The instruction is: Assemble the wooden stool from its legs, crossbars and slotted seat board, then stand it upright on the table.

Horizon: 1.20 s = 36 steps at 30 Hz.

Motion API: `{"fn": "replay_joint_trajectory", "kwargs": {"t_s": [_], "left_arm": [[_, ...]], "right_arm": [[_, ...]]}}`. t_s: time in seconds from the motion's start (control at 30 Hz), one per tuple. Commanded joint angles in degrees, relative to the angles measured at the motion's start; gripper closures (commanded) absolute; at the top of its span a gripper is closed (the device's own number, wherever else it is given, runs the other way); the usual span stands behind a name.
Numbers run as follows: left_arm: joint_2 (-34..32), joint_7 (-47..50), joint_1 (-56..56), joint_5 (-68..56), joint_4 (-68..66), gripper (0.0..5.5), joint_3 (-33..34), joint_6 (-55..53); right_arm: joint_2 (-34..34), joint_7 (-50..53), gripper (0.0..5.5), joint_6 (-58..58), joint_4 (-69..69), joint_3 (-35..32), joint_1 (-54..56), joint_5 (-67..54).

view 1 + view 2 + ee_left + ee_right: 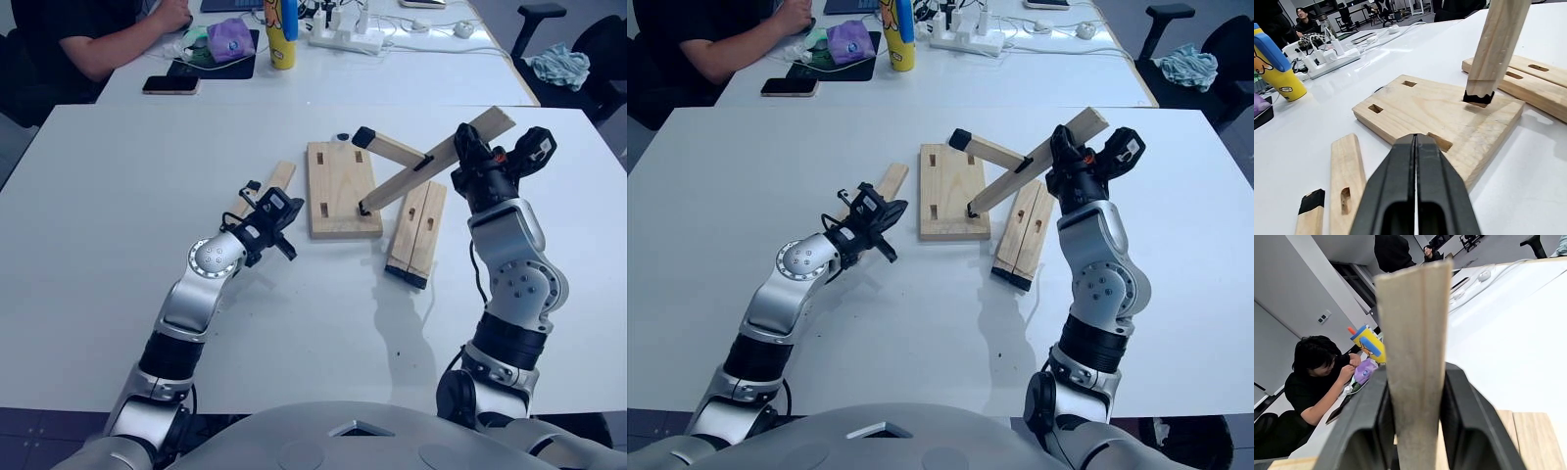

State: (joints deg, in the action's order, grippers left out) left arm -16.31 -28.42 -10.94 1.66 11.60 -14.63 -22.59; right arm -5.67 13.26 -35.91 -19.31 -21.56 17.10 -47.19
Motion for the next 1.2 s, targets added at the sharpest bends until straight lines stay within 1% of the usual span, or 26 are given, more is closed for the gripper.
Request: {"fn": "replay_joint_trajectory", "kwargs": {"t_s": [0.03, 0.3, 0.63, 0.83, 1.07, 1.2], "left_arm": [[-0.5, -1.2, -0.7, -0.4, 0.6, 5.50, -0.7, -0.3], [-0.9, -1.8, -1.3, -0.7, 0.3, 5.50, -0.4, -0.5], [-0.5, -1.5, -0.5, -0.8, 0.4, 5.50, -0.6, -0.7], [-0.8, -1.6, -0.8, -0.8, 0.2, 5.50, -0.2, -0.8], [-0.5, -1.7, -1.1, -0.8, 0.2, 5.50, -0.6, -1.0], [-0.5, -2.3, -1.5, -0.9, 0.1, 5.50, -0.9, -1.2]], "right_arm": [[-0.1, -0.9, 4.46, 2.2, 1.0, -0.1, 0.4, 1.7], [0.7, -1.5, 4.46, 2.6, 1.5, 0.8, -2.0, 3.7], [1.6, -2.1, 4.46, 1.8, 1.9, 1.2, -1.3, 2.0], [0.1, -3.6, 4.46, 2.2, 2.1, 2.8, -1.3, 4.5], [1.2, -3.6, 4.46, 4.1, 4.3, 4.5, 1.2, 7.0], [2.2, -2.7, 4.46, 4.6, 4.0, 6.0, 0.7, 9.2]]}}
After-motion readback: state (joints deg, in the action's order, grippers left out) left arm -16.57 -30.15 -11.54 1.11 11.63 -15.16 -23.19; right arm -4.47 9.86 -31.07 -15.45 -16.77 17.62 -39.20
